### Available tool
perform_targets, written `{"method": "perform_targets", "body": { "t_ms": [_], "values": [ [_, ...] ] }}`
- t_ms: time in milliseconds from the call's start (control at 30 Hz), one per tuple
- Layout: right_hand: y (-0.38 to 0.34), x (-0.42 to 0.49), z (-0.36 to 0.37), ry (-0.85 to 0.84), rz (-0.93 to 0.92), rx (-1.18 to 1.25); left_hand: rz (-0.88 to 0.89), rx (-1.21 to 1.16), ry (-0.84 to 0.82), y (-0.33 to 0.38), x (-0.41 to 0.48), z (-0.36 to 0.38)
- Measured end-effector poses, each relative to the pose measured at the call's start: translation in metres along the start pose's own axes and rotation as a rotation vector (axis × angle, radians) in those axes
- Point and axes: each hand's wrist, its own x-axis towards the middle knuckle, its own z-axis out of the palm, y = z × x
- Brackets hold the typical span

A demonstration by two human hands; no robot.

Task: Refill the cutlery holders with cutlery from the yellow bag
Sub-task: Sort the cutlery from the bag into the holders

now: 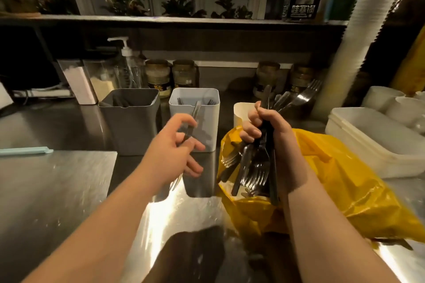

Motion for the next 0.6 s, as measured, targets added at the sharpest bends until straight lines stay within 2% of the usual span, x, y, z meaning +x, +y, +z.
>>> {"method": "perform_targets", "body": {
  "t_ms": [67,200,267,333,433,533,600],
  "values": [
    [0.007,-0.002,0.000,-0.011,0.012,0.050,0.009,-0.132,-0.025,0.007,0.006,-0.006],
    [0.012,-0.005,-0.005,-0.038,0.024,0.091,0.021,-0.685,-0.203,0.024,0.025,-0.028],
    [0.014,-0.006,-0.006,-0.054,0.022,0.091,0.020,-0.700,-0.200,0.033,0.041,-0.038],
    [0.016,-0.006,-0.005,-0.046,0.026,0.099,0.062,-0.458,-0.061,0.040,0.065,-0.038],
    [0.015,-0.005,-0.004,-0.010,0.051,0.083,0.115,0.050,0.234,0.044,0.103,-0.025],
    [0.017,-0.006,-0.004,-0.009,0.055,0.089,0.115,0.437,0.327,0.035,0.131,-0.017],
    [0.018,-0.007,-0.003,-0.019,0.062,0.078,0.032,0.655,0.340,0.027,0.141,-0.014]
  ]
}}
